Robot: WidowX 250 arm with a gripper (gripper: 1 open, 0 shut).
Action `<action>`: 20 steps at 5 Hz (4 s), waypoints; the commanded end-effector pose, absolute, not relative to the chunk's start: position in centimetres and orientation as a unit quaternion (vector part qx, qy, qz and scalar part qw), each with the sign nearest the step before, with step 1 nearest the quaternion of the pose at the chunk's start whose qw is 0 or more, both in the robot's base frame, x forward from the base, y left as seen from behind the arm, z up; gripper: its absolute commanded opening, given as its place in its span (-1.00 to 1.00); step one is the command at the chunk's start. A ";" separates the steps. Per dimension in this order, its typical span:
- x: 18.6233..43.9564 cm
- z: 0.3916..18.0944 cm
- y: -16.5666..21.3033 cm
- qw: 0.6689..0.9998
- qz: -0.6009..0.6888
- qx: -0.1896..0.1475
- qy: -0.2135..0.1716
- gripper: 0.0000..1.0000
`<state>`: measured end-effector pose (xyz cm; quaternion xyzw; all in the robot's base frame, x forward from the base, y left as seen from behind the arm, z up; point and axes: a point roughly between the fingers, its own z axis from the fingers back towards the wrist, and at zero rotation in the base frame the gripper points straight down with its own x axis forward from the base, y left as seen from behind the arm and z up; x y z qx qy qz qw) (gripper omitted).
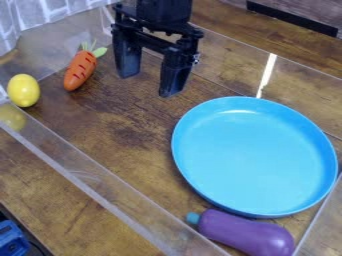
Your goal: Move the carrot to the right side
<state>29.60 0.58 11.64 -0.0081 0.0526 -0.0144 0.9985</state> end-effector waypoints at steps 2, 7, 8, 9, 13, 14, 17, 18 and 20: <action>30.9 12.6 0.2 0.998 0.053 -0.013 0.022 1.00; 31.5 12.6 3.0 0.990 0.137 -0.018 0.030 1.00; 31.3 13.1 5.2 0.989 0.145 -0.027 0.031 1.00; 30.8 13.4 8.8 0.988 0.149 -0.029 0.028 1.00; 30.0 8.7 18.1 0.986 0.162 -0.029 0.008 1.00; 30.3 8.9 19.6 0.986 0.164 -0.030 0.004 1.00; 31.9 8.4 19.4 0.988 0.145 -0.044 0.002 1.00; 32.8 7.1 19.2 0.986 0.160 -0.050 -0.002 1.00; 34.3 5.4 19.0 0.982 0.181 -0.059 -0.014 1.00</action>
